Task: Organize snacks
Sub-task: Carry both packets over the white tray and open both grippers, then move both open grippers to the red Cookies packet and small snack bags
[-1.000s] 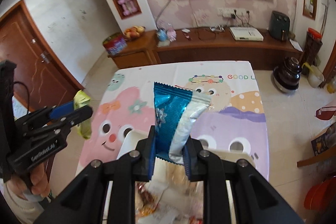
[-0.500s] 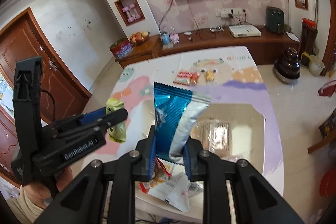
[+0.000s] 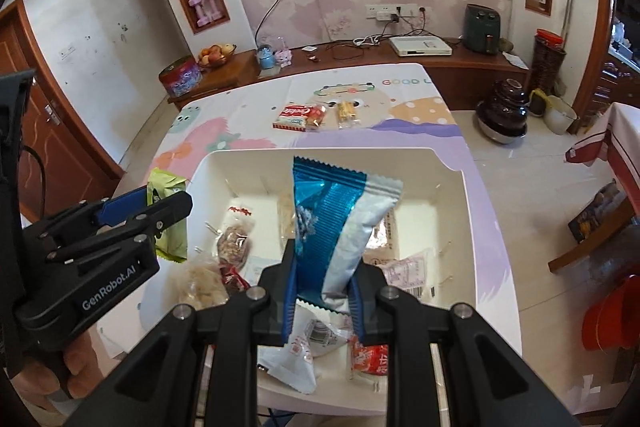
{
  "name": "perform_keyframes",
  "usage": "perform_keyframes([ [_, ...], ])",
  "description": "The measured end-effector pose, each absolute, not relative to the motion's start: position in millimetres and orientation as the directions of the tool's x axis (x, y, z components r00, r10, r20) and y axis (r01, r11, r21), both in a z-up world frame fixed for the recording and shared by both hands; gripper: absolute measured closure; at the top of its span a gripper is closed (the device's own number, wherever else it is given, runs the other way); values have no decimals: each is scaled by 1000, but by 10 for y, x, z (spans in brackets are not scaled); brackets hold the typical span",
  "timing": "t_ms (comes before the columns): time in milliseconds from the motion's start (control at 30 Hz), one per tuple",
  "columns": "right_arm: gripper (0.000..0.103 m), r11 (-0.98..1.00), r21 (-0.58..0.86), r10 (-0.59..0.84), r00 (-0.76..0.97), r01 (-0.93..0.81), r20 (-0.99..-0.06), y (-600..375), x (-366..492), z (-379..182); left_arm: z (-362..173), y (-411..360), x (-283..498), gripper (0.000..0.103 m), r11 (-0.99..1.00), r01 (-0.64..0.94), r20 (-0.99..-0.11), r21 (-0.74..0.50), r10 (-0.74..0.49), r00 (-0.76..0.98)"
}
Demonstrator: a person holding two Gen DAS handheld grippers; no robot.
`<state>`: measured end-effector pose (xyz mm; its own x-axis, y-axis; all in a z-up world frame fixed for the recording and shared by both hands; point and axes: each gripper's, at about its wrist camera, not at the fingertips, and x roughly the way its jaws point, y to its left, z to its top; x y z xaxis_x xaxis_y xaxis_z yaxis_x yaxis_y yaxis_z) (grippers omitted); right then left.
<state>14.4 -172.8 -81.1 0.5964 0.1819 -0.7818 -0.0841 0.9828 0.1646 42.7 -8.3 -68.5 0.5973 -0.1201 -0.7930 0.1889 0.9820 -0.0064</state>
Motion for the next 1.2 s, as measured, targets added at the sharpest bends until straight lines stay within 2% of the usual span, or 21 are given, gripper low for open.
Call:
perform_keyframes([
  [333,80,987,105,158,577,-124,-801,-1642,185,-993,-909,-226,515,67,983,179,-829,26,-79,554],
  [433,73,989,97,146,566,-115,-811,-1662,227,-1033,-946,-239,548,64,984,177,-837,12,-87,541],
  [467,65,989,98,145,564,-113,-813,-1673,232,-1045,-962,-240,555,54,985,175,-840,7,-89,535],
  [500,57,989,104,148,561,-110,-815,-1688,243,-1058,-973,-237,559,38,986,170,-841,4,-89,533],
  [567,52,988,116,155,562,-105,-812,-1721,252,-1067,-966,-215,556,26,990,143,-833,10,-71,549],
  [667,49,986,135,167,564,-99,-809,-1755,260,-1071,-950,-184,552,19,992,124,-825,6,-65,561],
  [1200,48,983,141,180,535,-114,-825,-1668,294,-1153,-972,-47,530,17,997,83,-826,3,-45,562],
])
